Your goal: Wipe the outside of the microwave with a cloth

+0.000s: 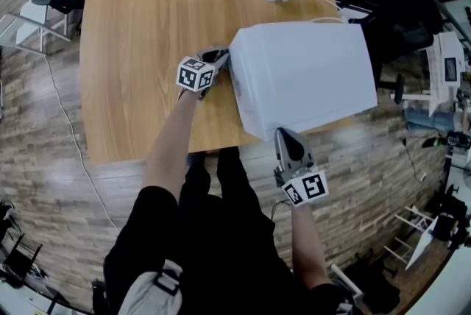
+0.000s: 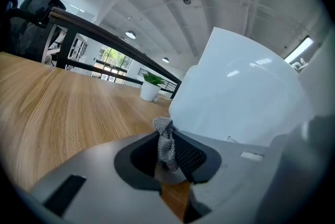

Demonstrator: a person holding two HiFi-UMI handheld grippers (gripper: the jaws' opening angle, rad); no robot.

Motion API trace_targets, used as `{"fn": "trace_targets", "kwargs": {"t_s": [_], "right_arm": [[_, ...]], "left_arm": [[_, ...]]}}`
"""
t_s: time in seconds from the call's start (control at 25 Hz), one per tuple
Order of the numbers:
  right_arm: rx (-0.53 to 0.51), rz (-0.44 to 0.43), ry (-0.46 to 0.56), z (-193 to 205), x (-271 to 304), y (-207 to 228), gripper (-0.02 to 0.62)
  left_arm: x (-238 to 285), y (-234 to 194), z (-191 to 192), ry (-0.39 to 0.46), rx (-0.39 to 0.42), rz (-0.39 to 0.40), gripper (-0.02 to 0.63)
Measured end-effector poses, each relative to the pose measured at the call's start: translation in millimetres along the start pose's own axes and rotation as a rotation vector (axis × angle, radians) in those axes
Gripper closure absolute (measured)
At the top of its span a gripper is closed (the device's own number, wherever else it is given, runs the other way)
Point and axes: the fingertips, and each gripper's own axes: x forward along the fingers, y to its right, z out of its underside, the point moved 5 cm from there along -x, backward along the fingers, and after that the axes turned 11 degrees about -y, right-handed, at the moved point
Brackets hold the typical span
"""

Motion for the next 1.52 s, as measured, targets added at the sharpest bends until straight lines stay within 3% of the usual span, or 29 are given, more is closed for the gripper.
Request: {"fn": "trace_targets", "kwargs": {"t_s": [0.56, 1.12, 1.52], "right_arm": [[0.003, -0.009, 0.012, -0.1, -0.6, -1.8, 0.598], [-0.015, -0.011, 0.022, 0.9, 0.1, -1.6, 0.598], [-0.033, -0.017, 0.024, 0.5, -0.1, -2.3, 0.598]], "left_arm": [[2.2, 12.0, 30.9, -0.05, -0.026, 0.024, 0.546], [-4.1, 37.1, 49.7, -0.024, -0.045, 0.031, 0.546], [-7.9, 57.3, 66.4, -0.06, -0.018, 0.058, 0.546]]}}
